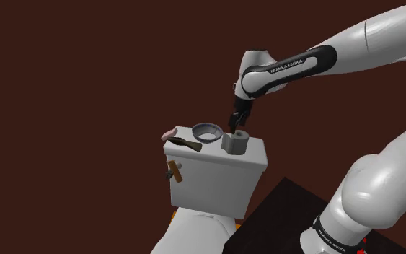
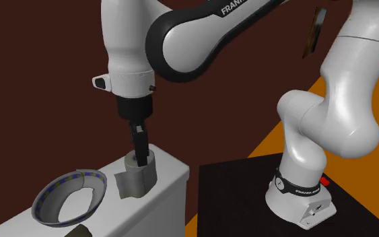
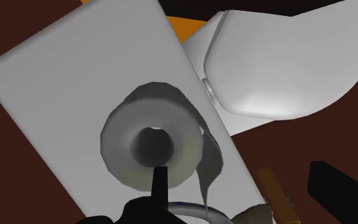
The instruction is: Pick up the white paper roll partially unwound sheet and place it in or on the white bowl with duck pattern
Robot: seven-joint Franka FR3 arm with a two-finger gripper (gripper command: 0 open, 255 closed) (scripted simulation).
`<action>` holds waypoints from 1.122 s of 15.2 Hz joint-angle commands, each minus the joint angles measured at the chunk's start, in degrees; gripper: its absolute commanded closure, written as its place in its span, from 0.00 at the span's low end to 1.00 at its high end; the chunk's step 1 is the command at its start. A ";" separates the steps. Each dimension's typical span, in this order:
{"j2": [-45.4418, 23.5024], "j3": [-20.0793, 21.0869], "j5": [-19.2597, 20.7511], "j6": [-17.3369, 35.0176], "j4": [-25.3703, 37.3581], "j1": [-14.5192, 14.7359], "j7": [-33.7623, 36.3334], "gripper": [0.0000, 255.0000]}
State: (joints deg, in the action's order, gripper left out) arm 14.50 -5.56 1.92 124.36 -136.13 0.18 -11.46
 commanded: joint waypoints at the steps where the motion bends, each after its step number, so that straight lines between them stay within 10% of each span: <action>1: -3.94 -0.51 -1.14 3.48 1.19 0.21 -1.13 0.00; 17: -15.78 -0.95 -4.78 14.11 3.40 0.60 -4.09 0.00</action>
State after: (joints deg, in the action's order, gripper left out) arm -1.24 -6.51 -2.85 138.40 -132.72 0.79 -15.54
